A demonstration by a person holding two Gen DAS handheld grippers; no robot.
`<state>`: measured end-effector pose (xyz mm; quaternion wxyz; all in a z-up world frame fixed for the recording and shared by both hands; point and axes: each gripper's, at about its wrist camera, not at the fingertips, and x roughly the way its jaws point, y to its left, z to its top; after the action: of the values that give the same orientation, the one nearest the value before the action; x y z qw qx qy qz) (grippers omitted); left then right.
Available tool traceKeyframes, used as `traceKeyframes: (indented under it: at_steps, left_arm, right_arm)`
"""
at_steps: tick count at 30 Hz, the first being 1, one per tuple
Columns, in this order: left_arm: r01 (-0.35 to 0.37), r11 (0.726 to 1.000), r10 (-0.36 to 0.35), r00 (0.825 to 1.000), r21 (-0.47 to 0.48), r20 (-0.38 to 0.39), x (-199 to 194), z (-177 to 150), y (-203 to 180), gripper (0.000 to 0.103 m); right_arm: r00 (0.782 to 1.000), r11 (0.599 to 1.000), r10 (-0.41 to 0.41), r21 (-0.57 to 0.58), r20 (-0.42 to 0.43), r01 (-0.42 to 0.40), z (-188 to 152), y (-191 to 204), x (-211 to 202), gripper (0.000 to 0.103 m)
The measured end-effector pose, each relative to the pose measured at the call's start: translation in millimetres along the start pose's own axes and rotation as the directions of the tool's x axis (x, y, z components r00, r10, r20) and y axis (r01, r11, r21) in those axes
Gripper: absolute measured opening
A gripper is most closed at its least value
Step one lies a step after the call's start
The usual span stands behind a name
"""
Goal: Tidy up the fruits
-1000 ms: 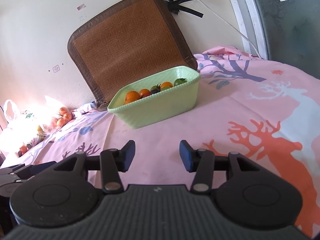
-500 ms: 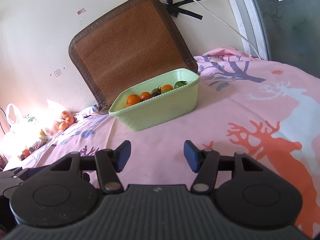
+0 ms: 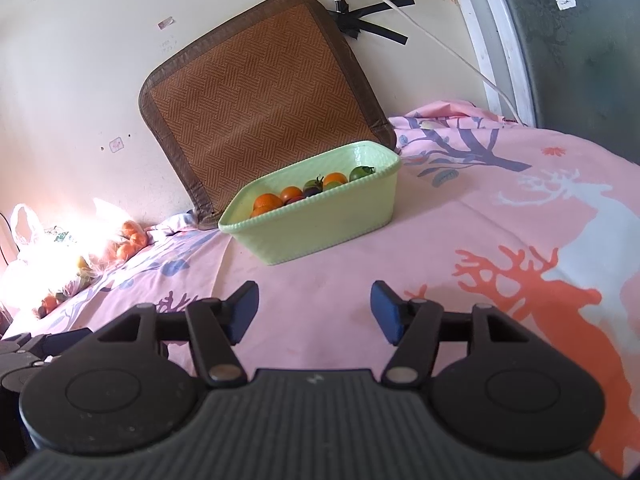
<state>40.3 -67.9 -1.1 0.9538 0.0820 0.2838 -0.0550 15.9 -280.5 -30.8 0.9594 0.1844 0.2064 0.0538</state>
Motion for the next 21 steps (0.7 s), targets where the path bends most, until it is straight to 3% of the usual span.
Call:
traceKeyframes:
  at_steps: [12, 21]
  left_arm:
    - [-0.044, 0.999, 0.044, 0.998, 0.01, 0.034, -5.8, -0.4, -2.4, 0.103]
    - [-0.025, 1.0, 0.025, 1.0, -0.014, -0.013, -7.9, 1.2, 0.3, 0.103]
  right_arm:
    - [1.0, 1.0, -0.005, 0.003, 0.0, 0.005, 0.3, 0.0, 0.4, 0.067]
    - [1.0, 1.0, -0.001, 0.02, 0.001, 0.001, 0.5, -1.9, 0.1, 0.07]
